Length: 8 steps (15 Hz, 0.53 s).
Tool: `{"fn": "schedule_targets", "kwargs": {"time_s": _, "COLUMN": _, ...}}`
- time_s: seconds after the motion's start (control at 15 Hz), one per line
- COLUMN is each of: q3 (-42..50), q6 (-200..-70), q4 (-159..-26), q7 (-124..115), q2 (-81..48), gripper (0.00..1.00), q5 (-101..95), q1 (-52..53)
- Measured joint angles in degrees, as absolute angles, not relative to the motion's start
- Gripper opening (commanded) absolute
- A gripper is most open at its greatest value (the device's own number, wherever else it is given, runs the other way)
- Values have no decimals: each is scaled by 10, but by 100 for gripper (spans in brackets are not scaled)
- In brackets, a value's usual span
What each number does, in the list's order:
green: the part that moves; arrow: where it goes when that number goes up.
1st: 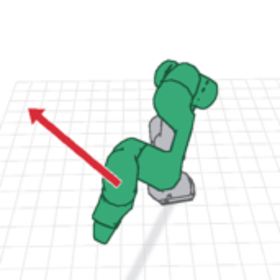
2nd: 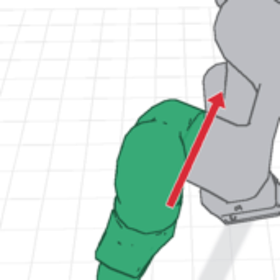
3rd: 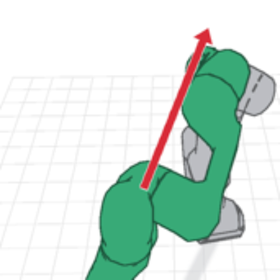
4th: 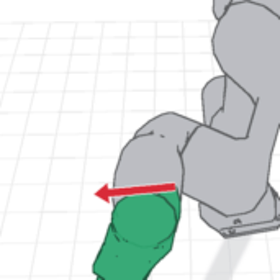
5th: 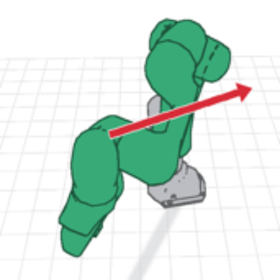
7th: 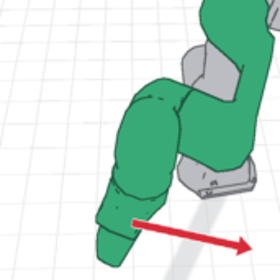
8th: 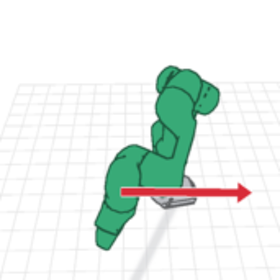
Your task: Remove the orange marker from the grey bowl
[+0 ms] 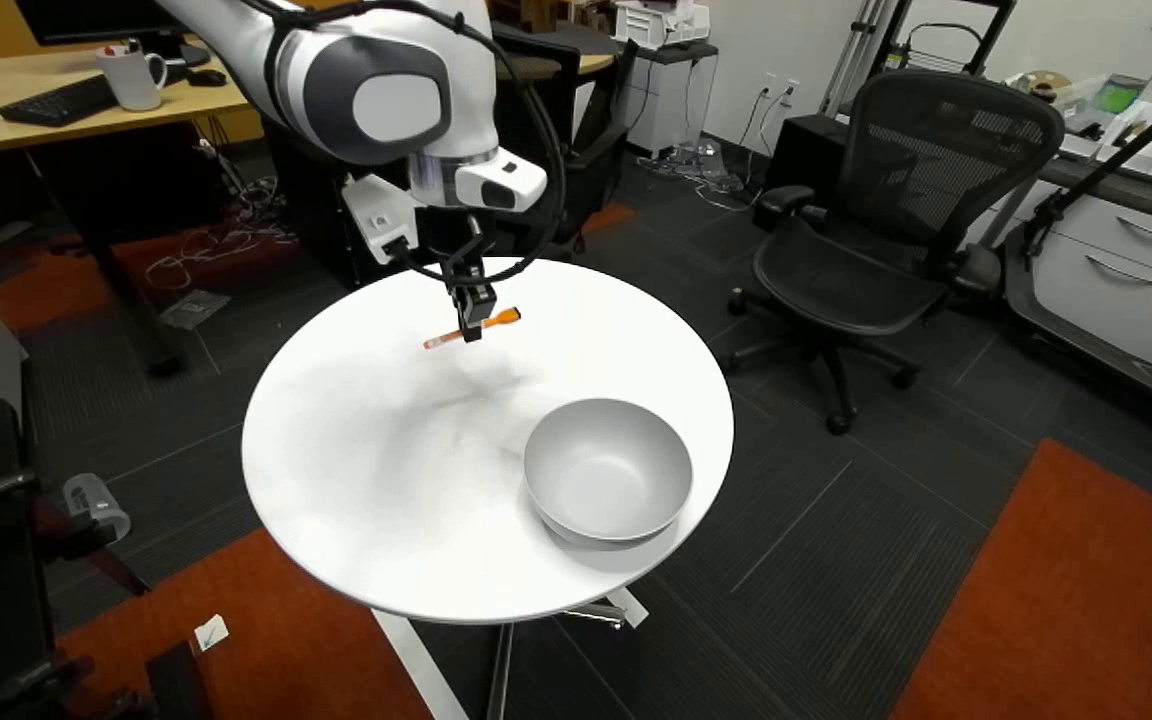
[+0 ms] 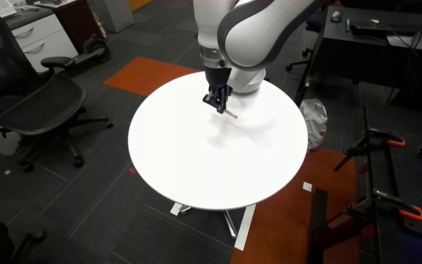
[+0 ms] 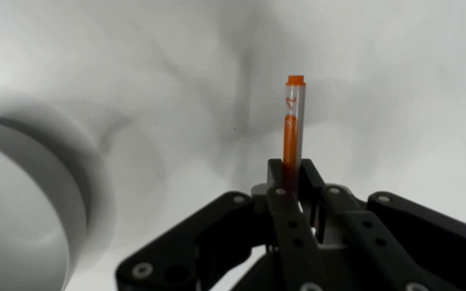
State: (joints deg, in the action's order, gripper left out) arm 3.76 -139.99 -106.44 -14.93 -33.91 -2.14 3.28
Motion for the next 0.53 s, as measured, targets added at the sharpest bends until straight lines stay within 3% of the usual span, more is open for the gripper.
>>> {"fn": "schedule_targets", "kwargs": {"time_s": 0.2, "q3": 36, "q6": -1398, "q4": -1052, "q7": -150, "q2": -369, "gripper": 3, "q5": 2, "q1": 33}}
{"fn": "schedule_targets", "kwargs": {"time_s": 0.27, "q3": 35, "q6": -1398, "q4": -1049, "q7": -150, "q2": -376, "gripper": 37, "q5": 9, "q1": 34}}
{"fn": "schedule_targets", "kwargs": {"time_s": 0.33, "q3": 35, "q6": -1398, "q4": -1048, "q7": -150, "q2": -380, "gripper": 39, "q5": 15, "q1": 34}}
{"fn": "schedule_targets", "kwargs": {"time_s": 0.53, "q3": 36, "q6": -1399, "q4": -1047, "q7": -154, "q2": -384, "gripper": 59, "q5": 27, "q1": 33}}
